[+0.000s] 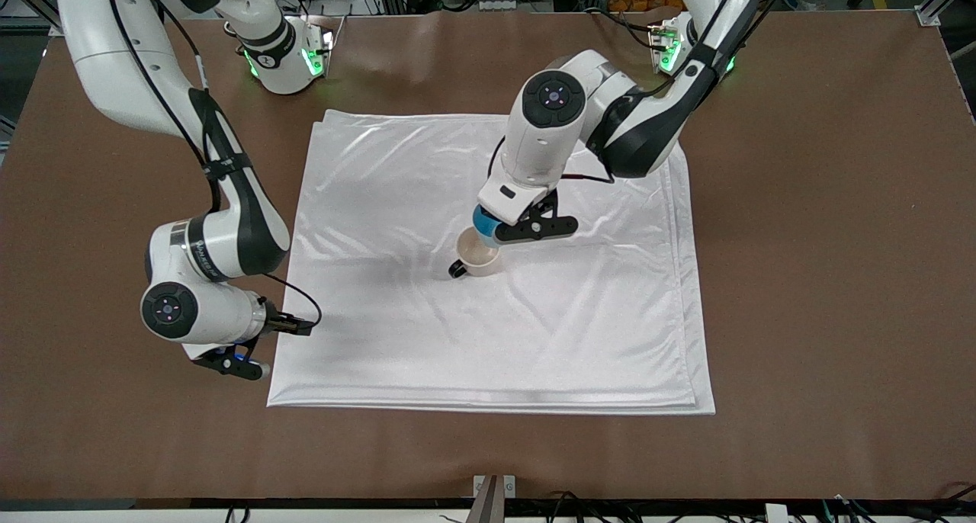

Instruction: Place blue cup into white mug on cloth

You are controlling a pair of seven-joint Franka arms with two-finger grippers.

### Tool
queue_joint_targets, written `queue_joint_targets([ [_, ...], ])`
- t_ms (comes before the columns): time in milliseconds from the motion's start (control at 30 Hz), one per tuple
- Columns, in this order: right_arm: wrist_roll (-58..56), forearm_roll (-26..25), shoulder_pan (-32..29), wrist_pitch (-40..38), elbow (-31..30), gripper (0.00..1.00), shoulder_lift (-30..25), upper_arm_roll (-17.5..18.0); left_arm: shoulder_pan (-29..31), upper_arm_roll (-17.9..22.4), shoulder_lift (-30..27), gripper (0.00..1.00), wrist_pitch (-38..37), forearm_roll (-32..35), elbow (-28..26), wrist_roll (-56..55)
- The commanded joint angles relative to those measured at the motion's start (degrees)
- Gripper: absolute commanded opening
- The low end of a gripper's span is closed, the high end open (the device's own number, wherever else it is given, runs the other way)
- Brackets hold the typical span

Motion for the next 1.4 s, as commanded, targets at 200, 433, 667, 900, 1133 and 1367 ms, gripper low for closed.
queue_joint_targets([
  [200,-4.8,-0.4,-2.4,8.3,-29.6,1.00,-21.5,1.2,-3.8,0.8,5.4,0.00,5.0,3.7,2.3,-5.8],
  [433,-4.3,-0.2,-2.3,8.2,-39.5,1.00,-31.2,1.3,-4.6,0.8,7.0,0.00,5.1,6.3,2.1,-6.1],
  [667,-4.3,-0.1,-2.3,-0.6,-36.9,1.00,-34.8,1.5,-4.6,0.8,8.6,0.00,5.5,6.6,2.2,-6.1],
  [900,-5.1,1.0,-2.3,-13.9,-24.9,1.00,-34.7,1.5,-5.6,2.6,10.0,0.00,8.1,6.6,2.2,-6.1],
  [1133,-10.8,1.0,-2.6,-22.0,-15.0,1.00,-34.6,1.2,-8.2,5.0,10.1,0.00,8.3,6.5,2.2,-6.2],
  [1367,-15.7,2.3,-3.9,-27.3,-11.6,1.00,-35.3,0.9,-8.6,5.5,10.4,1.00,8.4,6.8,2.2,-6.5],
])
